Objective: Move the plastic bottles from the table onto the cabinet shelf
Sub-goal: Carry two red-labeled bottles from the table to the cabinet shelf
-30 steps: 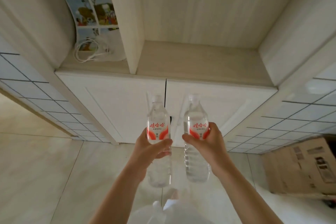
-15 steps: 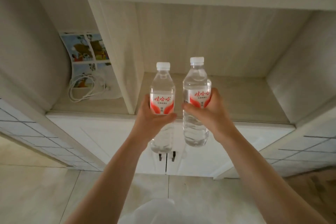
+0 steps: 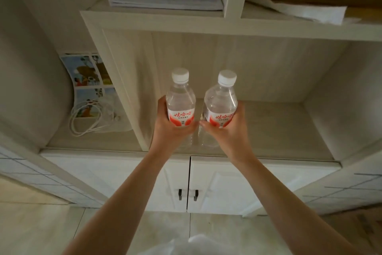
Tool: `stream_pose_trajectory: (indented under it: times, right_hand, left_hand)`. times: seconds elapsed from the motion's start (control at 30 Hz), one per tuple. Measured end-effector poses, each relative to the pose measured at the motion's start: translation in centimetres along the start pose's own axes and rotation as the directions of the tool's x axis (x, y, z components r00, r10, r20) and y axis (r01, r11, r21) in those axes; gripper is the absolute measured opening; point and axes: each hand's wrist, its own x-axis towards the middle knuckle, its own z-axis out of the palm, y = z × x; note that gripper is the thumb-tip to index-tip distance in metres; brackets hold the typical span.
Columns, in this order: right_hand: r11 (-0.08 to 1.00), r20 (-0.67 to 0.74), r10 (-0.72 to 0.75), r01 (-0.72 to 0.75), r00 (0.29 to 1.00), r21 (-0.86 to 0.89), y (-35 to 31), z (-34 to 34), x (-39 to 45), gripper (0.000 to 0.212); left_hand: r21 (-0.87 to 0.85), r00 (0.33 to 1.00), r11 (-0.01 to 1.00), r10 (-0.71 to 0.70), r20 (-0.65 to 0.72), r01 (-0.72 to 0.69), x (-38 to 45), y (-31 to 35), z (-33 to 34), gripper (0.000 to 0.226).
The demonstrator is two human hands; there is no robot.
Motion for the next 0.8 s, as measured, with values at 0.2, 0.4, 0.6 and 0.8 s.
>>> stream_pose_trajectory:
  times: [0.2,0.4,0.6,0.8]
  right_hand:
    - [1.000,0.044,-0.023,0.023,0.999,-0.009,1.4,0.2,0.3,0.075]
    - [0.998,0.067,-0.057,0.057,0.996,-0.006,2.7,0.7,-0.1,0.080]
    - [0.998,0.118,-0.048,0.052,0.992,-0.029,4.0,0.5,-0.8,0.087]
    - [0.994,0.115,-0.047,0.058,0.992,-0.093,5.3,0.5,-1.8,0.083]
  left_hand:
    - [0.025,0.999,1.000,-0.019,0.033,0.018,0.1,-2.4,-0.3,0.080]
    - [0.005,0.995,0.995,-0.103,0.006,0.103,0.3,-4.5,-0.8,0.091]
    - [0.065,0.995,0.996,-0.051,-0.085,0.057,-1.8,-4.0,0.0,0.074]
    - [0.197,0.971,0.978,-0.015,-0.237,0.063,-3.5,-4.2,1.4,0.080]
